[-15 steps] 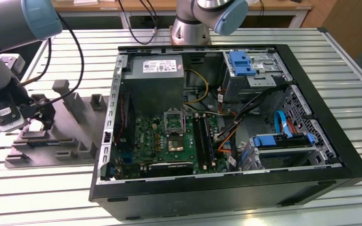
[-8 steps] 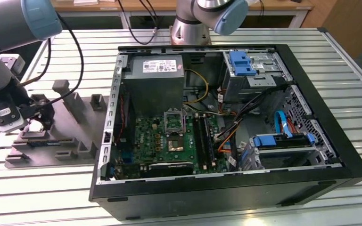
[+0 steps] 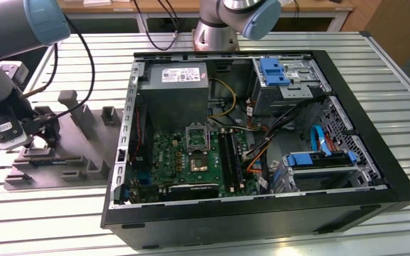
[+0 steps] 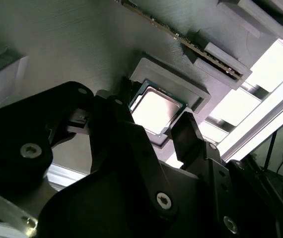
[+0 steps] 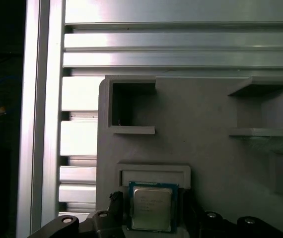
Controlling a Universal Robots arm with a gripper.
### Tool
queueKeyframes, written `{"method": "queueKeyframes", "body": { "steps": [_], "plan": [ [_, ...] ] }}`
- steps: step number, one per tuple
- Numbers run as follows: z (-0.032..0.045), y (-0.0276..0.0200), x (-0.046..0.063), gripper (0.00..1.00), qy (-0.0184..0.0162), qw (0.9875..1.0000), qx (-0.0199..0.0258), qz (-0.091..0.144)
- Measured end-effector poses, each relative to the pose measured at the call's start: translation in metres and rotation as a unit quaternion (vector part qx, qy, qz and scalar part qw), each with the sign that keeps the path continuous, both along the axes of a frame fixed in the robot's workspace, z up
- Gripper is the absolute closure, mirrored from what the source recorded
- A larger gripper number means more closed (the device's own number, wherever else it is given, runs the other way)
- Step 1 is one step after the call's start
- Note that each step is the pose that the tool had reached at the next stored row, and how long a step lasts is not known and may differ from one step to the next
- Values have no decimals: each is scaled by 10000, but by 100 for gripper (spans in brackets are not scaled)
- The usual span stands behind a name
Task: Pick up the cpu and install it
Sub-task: 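Pick up the cpu and move it towards the insertion slot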
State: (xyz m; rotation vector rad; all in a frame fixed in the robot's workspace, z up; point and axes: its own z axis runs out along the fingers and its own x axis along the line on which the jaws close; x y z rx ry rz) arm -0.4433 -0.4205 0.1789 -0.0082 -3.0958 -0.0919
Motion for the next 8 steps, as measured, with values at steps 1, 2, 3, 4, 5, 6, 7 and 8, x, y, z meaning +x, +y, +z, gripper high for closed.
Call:
{"method": "queueKeyframes", "body": {
  "steps": [1, 2, 3, 4, 5, 6, 7, 8],
  "plan": [
    [5, 0, 0, 41, 1, 10000, -1, -5],
    [9, 0, 0, 41, 1, 10000, -1, -9],
    [18, 0, -1, 41, 2, 10000, -1, -10],
    [24, 0, 0, 41, 1, 10000, -1, -10],
    [25, 0, 0, 41, 0, 10000, 3, -10],
    [25, 1, 0, 41, 0, 10000, 10, -10],
    [25, 1, 0, 41, 0, 10000, 18, -10],
    [27, 1, 0, 41, 1, 10000, 28, -10]
  ]
}}
